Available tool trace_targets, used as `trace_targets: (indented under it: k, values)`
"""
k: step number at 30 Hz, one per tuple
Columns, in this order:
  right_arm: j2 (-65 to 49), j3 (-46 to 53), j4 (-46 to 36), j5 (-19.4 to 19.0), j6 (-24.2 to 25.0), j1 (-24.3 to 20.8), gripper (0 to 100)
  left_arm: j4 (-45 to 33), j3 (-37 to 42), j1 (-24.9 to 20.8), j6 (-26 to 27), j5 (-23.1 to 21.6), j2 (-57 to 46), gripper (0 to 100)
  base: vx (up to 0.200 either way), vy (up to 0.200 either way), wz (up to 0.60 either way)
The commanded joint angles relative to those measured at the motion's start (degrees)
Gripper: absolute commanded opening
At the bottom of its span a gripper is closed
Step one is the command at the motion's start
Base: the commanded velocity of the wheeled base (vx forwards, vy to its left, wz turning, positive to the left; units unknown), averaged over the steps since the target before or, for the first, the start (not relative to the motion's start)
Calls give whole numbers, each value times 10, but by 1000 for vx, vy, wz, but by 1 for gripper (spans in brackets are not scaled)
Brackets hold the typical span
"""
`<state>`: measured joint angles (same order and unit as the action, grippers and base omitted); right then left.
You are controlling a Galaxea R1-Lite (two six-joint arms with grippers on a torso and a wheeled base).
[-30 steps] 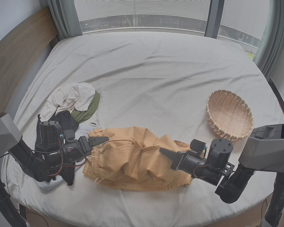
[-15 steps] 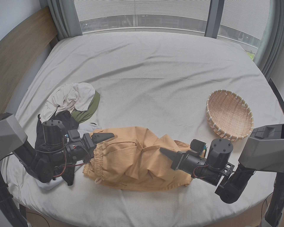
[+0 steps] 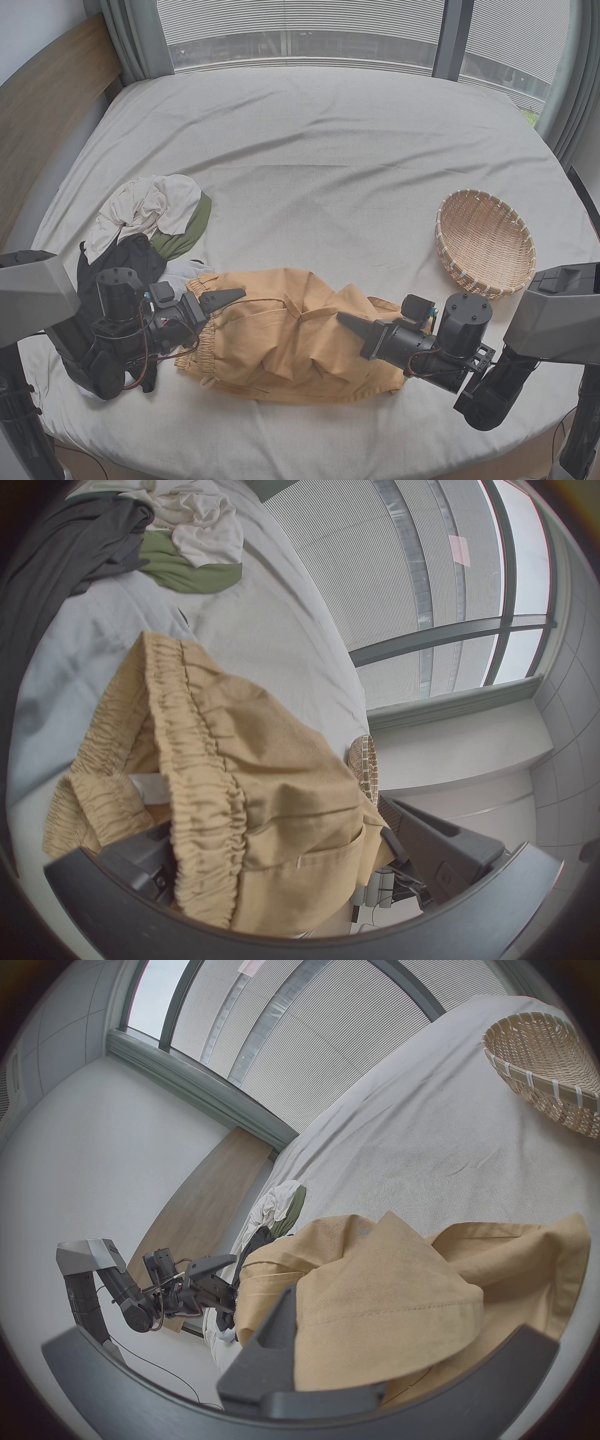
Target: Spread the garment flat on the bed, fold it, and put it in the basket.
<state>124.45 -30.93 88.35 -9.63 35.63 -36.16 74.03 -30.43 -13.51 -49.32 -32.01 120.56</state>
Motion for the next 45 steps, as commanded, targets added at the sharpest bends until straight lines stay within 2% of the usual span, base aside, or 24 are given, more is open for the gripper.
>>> trace_targets:
  k: [1, 7, 8, 18, 24, 30, 31, 45]
  values:
    - [0, -2, 1, 0, 0, 0, 0, 8, 15, -3, 0, -1, 7, 100, 0, 0, 0]
    - [0, -4, 0, 0, 0, 0, 0, 53, 27, -3, -1, -1, 10, 100, 0, 0, 0]
    - [0, -4, 1, 0, 0, 0, 0, 55, 26, -2, -1, 0, 11, 0, 0, 0, 0]
    - [1, -4, 0, 0, -1, 0, 0, 74, 28, -2, -2, -2, 18, 0, 0, 0, 0]
    - [-1, -4, 1, 1, -1, 2, 0, 145, 32, 9, -5, -6, 15, 0, 0, 0, 0]
    - [-7, -2, 1, 1, 0, 6, 0, 146, 39, 11, -1, -7, 13, 0, 0, 0, 0]
    - [-7, -2, 1, 1, 0, 6, 0, 146, 38, 11, -2, -7, 13, 100, 0, 0, 0]
    - [-6, -1, 1, 1, 0, 6, 0, 146, 39, 7, 1, -1, 14, 100, 0, 0, 0]
